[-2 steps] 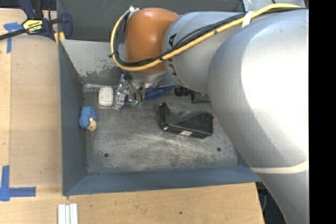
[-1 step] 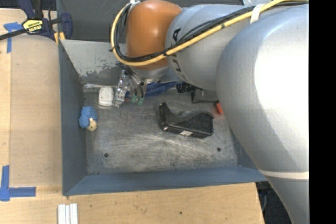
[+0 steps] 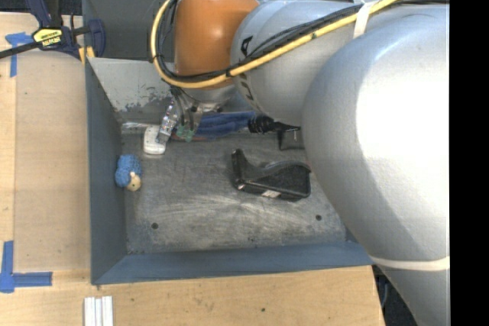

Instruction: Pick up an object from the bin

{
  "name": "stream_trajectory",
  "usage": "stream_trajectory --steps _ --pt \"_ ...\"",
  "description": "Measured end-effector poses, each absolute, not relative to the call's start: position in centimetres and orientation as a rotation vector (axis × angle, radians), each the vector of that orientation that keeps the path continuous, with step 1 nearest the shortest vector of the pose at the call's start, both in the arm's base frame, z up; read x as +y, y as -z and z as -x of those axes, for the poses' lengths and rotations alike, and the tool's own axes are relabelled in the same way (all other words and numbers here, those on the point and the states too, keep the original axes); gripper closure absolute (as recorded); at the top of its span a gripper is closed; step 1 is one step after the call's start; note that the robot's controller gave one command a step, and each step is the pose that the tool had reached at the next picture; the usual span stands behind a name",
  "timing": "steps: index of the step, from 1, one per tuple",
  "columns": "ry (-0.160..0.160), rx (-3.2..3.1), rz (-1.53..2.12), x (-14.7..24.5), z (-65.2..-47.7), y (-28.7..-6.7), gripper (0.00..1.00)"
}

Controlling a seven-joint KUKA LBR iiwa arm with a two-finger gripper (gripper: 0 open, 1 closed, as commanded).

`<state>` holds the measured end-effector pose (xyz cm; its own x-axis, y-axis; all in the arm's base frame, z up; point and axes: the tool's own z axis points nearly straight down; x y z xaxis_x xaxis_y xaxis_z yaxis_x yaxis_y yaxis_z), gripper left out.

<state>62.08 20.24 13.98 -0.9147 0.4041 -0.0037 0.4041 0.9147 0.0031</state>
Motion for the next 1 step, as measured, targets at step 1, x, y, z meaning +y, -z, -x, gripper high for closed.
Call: stream_trajectory --steps 1 --pt "0.001 2.993 -0.953 14.51 -51.76 -19.10 1.00"
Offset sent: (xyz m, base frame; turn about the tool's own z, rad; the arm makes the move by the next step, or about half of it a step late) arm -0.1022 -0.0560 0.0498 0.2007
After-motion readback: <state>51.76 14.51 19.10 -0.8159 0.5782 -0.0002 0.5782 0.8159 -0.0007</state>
